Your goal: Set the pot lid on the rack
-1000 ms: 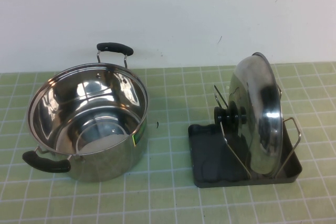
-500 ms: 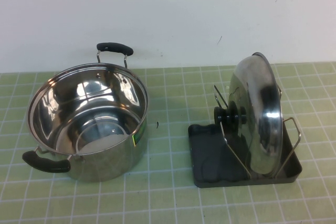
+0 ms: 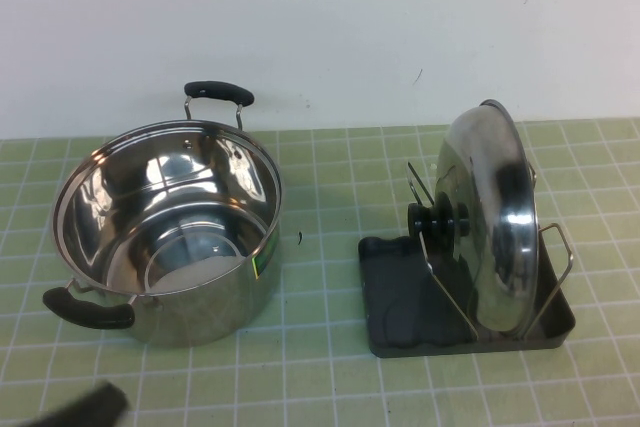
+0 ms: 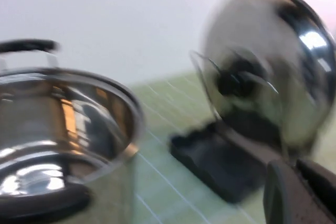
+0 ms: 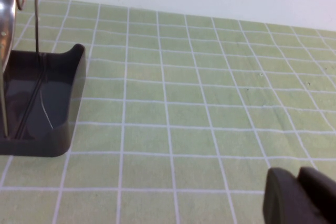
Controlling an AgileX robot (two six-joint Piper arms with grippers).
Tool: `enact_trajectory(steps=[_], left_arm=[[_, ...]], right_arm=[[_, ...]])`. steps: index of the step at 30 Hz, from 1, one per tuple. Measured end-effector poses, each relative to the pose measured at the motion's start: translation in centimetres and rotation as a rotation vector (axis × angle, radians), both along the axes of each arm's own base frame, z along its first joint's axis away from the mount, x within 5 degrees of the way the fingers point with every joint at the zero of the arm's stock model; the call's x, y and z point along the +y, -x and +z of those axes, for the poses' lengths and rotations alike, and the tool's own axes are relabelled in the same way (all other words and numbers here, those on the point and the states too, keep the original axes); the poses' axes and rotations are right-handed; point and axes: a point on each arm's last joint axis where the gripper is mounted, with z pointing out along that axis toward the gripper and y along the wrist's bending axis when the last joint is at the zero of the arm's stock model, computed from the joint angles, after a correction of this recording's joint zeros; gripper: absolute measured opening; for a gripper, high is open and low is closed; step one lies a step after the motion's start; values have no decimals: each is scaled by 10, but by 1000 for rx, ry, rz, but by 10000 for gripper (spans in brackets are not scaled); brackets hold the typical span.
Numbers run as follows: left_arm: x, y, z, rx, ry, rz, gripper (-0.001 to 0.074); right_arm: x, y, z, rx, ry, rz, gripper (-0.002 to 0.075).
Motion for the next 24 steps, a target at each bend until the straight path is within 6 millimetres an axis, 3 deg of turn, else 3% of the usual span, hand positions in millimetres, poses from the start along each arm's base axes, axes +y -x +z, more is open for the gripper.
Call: enact_trajectory(steps=[4,8,17,24], left_arm=[[18,-11,0,-19,210,208,-2],[36,-15,-10,-22,293,400,-2],[55,-5,-40,110,76,608,-2],[63,-4,-48,160,63,762,-2]], right_arm=[[0,0,0,0,0,0,44],[0,0,0,0,0,0,43],[0,0,0,2,0,0,41],[0,0,0,2,0,0,41]])
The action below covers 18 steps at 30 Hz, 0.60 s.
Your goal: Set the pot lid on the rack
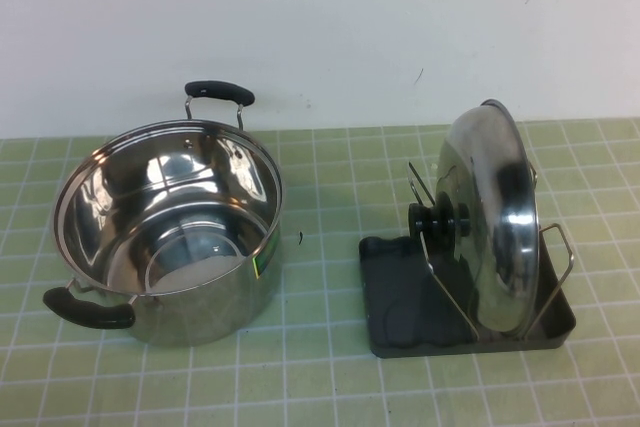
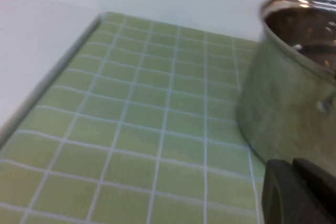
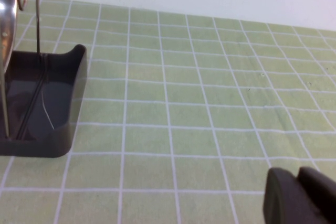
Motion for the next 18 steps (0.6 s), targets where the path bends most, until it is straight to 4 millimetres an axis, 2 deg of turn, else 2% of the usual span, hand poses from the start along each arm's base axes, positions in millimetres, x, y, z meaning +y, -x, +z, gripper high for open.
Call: enact_trajectory(steps=[3,8,18], left_arm=[[1,0,4,-42,-3,28,-2],[-2,0,-1,18,-106,-17,-2],[-7,1,-4,55,-159,-122,-2]], right_arm=[[0,0,0,0,0,0,41],[0,0,0,0,-1,0,41],[0,0,0,0,-1,0,40]])
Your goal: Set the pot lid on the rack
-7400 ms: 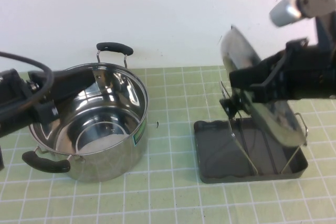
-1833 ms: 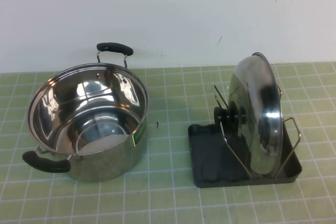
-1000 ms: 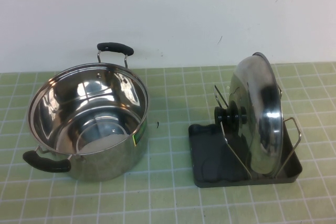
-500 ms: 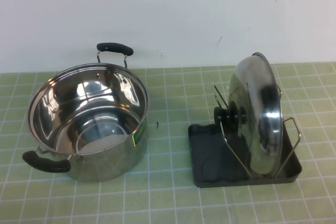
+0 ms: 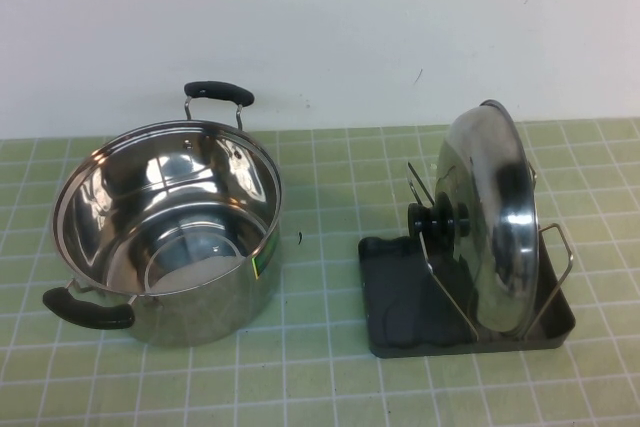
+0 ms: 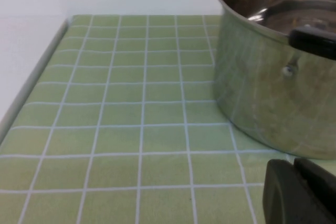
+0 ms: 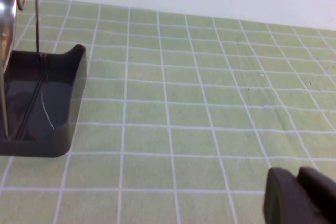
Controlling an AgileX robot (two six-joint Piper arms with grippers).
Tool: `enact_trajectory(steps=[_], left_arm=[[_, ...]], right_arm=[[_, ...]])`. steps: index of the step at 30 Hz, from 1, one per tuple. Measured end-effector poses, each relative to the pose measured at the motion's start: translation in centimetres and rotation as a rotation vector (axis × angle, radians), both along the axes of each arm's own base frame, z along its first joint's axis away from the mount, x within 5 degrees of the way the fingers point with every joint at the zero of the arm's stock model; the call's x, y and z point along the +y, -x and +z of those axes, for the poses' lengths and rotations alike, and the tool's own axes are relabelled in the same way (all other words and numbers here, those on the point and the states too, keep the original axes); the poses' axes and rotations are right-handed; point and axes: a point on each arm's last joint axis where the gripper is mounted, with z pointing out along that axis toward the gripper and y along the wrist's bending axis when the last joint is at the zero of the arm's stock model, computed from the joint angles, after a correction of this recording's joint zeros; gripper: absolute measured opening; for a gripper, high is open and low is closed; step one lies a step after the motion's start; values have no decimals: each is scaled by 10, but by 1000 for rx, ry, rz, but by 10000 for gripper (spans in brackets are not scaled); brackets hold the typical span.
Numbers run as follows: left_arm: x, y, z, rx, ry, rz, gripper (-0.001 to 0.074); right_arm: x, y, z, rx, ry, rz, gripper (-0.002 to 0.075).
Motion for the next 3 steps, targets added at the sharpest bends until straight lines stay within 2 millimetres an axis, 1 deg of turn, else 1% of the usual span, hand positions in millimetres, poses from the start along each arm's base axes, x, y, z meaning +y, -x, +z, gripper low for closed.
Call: enact_trajectory(steps=[3], left_arm=[[-1,0,0,0,-2,-19,-2]], right_arm=[[0,0,0,0,0,0,40]])
